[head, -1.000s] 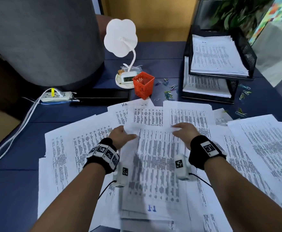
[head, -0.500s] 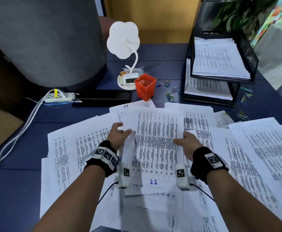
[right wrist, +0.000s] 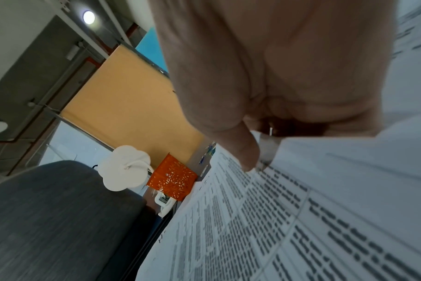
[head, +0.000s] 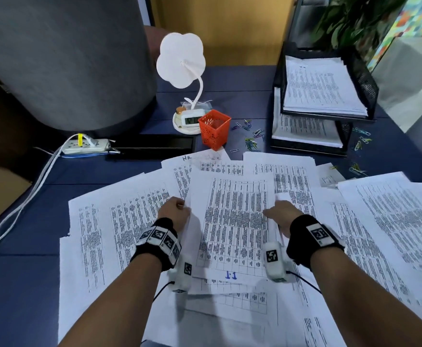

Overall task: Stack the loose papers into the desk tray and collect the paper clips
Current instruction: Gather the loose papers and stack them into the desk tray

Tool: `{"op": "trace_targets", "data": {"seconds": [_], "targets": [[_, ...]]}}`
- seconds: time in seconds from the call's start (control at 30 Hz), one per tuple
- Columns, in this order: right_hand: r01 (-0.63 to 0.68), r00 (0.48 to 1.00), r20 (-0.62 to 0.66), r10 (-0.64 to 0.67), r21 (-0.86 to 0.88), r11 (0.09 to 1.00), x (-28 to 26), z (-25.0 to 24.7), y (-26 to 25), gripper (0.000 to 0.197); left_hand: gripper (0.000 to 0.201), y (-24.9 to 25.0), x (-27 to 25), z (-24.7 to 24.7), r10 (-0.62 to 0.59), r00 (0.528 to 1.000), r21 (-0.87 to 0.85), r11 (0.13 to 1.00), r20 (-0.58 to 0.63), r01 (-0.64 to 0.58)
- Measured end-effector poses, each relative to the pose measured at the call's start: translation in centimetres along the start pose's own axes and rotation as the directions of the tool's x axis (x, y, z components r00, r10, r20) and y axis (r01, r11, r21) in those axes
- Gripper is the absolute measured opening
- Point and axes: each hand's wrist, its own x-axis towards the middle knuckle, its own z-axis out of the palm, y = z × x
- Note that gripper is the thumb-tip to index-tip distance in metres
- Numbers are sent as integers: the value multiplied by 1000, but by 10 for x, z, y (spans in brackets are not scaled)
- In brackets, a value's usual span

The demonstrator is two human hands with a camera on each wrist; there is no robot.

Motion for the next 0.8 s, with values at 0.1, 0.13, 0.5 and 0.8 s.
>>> {"op": "trace_targets", "data": {"seconds": [0.1,0.13,0.5,0.8], "targets": [[34,998,46,-35,36,999,-6,4,-1,59,19,1,-9,7,122,990,-90,988,-71,-128],[37,998,49,-40,57,998,-5,5,0,59,16,1,-11,9,138,986,-139,979,-88,-149],[79,997,-31,-73,453,888,-3,11,18,41,68,8,-8,-1,4,995,-299,954,103,27],[108,994,-60,-91,452,885,-8,13,23,51,32,11,-18,-14,181,974,-365,923,139,-119]]}}
